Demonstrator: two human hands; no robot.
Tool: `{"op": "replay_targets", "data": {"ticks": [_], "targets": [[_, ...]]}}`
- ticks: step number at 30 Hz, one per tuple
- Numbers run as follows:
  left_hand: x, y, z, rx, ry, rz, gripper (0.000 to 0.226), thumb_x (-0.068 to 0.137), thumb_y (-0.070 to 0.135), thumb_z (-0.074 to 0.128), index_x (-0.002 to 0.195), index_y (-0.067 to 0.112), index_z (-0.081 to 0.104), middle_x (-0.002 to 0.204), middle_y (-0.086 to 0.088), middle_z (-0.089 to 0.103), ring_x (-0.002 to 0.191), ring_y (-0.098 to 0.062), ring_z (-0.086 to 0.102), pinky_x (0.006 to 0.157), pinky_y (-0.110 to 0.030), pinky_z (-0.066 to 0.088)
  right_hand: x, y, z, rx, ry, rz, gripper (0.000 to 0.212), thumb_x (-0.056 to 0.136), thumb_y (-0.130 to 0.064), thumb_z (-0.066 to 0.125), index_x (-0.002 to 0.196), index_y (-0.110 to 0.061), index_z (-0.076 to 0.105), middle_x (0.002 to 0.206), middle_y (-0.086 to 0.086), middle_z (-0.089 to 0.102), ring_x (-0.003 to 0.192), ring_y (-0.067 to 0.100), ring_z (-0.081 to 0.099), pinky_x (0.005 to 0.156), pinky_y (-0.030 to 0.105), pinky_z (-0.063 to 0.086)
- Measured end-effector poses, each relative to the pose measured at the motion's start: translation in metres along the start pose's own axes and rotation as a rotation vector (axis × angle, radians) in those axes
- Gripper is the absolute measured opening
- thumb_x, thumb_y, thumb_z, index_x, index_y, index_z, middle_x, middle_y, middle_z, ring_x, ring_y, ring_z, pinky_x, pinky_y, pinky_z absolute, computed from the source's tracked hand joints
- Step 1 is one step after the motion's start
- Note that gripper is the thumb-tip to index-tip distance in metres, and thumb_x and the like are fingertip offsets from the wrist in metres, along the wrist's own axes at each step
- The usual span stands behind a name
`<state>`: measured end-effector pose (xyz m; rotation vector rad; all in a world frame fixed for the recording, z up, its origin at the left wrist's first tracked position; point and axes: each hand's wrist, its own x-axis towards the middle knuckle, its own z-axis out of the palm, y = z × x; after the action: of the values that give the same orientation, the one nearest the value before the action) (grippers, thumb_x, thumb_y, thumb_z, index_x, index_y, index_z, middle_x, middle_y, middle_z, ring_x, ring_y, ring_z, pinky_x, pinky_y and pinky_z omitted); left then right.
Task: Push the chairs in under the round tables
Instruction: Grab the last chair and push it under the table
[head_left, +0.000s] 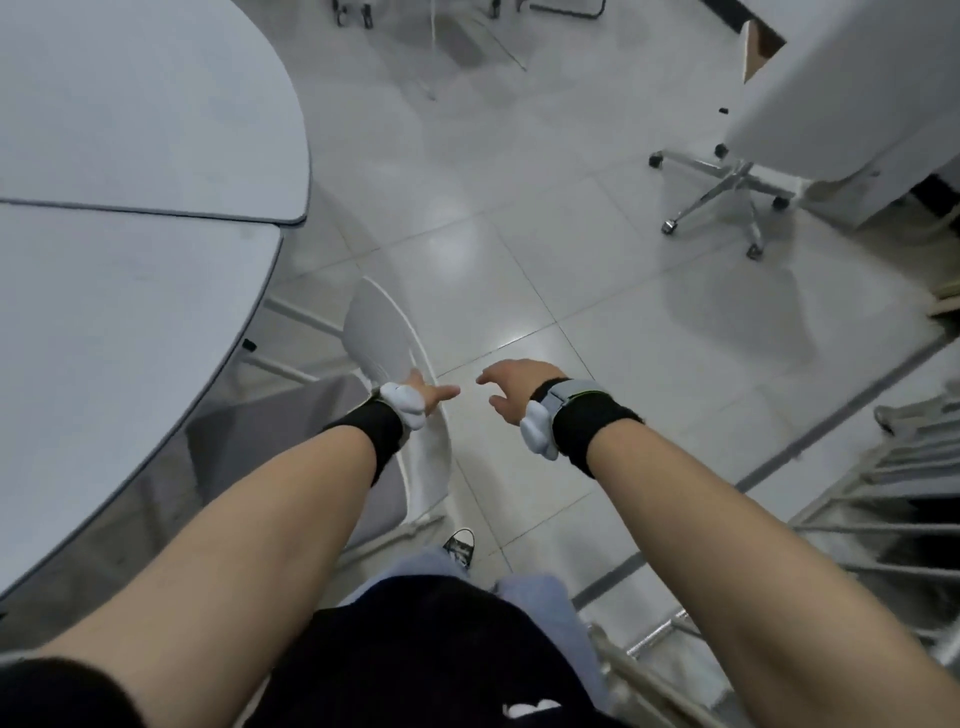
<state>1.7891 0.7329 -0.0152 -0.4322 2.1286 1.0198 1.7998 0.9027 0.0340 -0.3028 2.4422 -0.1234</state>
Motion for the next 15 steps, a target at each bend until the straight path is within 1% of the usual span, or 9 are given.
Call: {"op": "replay_targets", "data": {"ticks": [2,4,7,9,11,12,13,14,15], "targets": [[0.002,0.004,-0.003,0.022,-0.007,-0.065,0.082,0.088,0.042,0.063,0.148,0.005,0.021,0.153,-0.009,0.032,0.141,-0.024,0.031,0.114,-0.028,0.023,0.022,0.009,-0.021,-0.025,-0.005,-0.085,0.048,0.093,-0.029,0.048,0.141,-0.029,0.041,0.146,-0.002,0.045,0.126,0.023,0.049,0.098,0.038,0.044],[0.006,0.005,-0.007,0.105,0.006,-0.121,0.085,0.088,0.046,0.06,0.151,0.01,0.016,0.156,-0.005,0.025,0.144,-0.02,0.024,0.113,-0.026,0.017,0.048,0.013,-0.04,-0.086,-0.011,-0.199,0.05,0.093,-0.027,0.048,0.142,-0.028,0.04,0.147,-0.002,0.043,0.128,0.022,0.047,0.101,0.039,0.043],[0.011,0.006,-0.004,-0.035,-0.005,-0.194,0.085,0.086,0.03,0.067,0.152,0.018,0.015,0.157,-0.007,0.026,0.143,-0.024,0.028,0.116,-0.032,0.021,0.085,0.014,-0.065,-0.216,-0.06,-0.371,0.055,0.092,-0.023,0.053,0.144,-0.027,0.037,0.151,-0.003,0.039,0.133,0.022,0.043,0.106,0.042,0.04],[0.006,0.006,0.001,0.001,-0.01,-0.231,0.085,0.087,0.037,0.064,0.152,0.029,0.011,0.156,-0.002,0.028,0.142,-0.022,0.028,0.117,-0.032,0.021,0.104,0.012,-0.076,-0.314,-0.076,-0.507,0.06,0.09,-0.019,0.056,0.145,-0.026,0.035,0.153,-0.002,0.036,0.136,0.023,0.039,0.108,0.041,0.037],[-0.004,0.007,0.011,-0.013,-0.017,-0.262,0.086,0.085,0.04,0.063,0.151,0.034,0.009,0.154,0.0,0.032,0.14,-0.022,0.034,0.115,-0.032,0.026,0.116,0.006,-0.088,-0.39,-0.094,-0.652,0.064,0.087,-0.015,0.059,0.145,-0.025,0.035,0.154,-0.002,0.033,0.137,0.023,0.037,0.108,0.039,0.036],[-0.009,0.008,0.019,-0.046,-0.017,-0.252,0.09,0.082,0.039,0.065,0.151,0.032,0.009,0.155,0.0,0.029,0.14,-0.022,0.032,0.115,-0.031,0.027,0.122,0.004,-0.091,-0.417,-0.099,-0.709,0.066,0.085,-0.014,0.061,0.146,-0.025,0.036,0.154,-0.002,0.033,0.138,0.022,0.036,0.108,0.038,0.036],[-0.016,0.011,0.027,-0.098,-0.002,-0.26,0.097,0.073,0.037,0.067,0.151,0.029,0.009,0.157,-0.002,0.024,0.142,-0.022,0.029,0.115,-0.031,0.025,0.13,-0.001,-0.095,-0.47,-0.1,-0.772,0.068,0.084,-0.013,0.062,0.146,-0.025,0.035,0.155,-0.001,0.032,0.139,0.022,0.034,0.109,0.037,0.034],[-0.02,0.012,0.036,-0.12,0.012,-0.271,0.105,0.062,0.031,0.062,0.152,0.027,0.009,0.158,-0.003,0.021,0.143,-0.024,0.026,0.114,-0.028,0.025,0.136,-0.005,-0.095,-0.534,-0.107,-0.813,0.07,0.083,-0.013,0.063,0.146,-0.024,0.035,0.155,-0.001,0.031,0.14,0.022,0.032,0.11,0.036,0.033],[-0.024,0.012,0.044,-0.143,0.024,-0.277,0.109,0.053,0.022,0.053,0.152,0.025,0.009,0.158,-0.004,0.019,0.143,-0.024,0.026,0.109,-0.025,0.027,0.142,-0.009,-0.096,-0.583,-0.127,-0.846,0.072,0.082,-0.014,0.065,0.146,-0.024,0.035,0.156,0.0,0.03,0.14,0.022,0.031,0.111,0.036,0.031]]}}
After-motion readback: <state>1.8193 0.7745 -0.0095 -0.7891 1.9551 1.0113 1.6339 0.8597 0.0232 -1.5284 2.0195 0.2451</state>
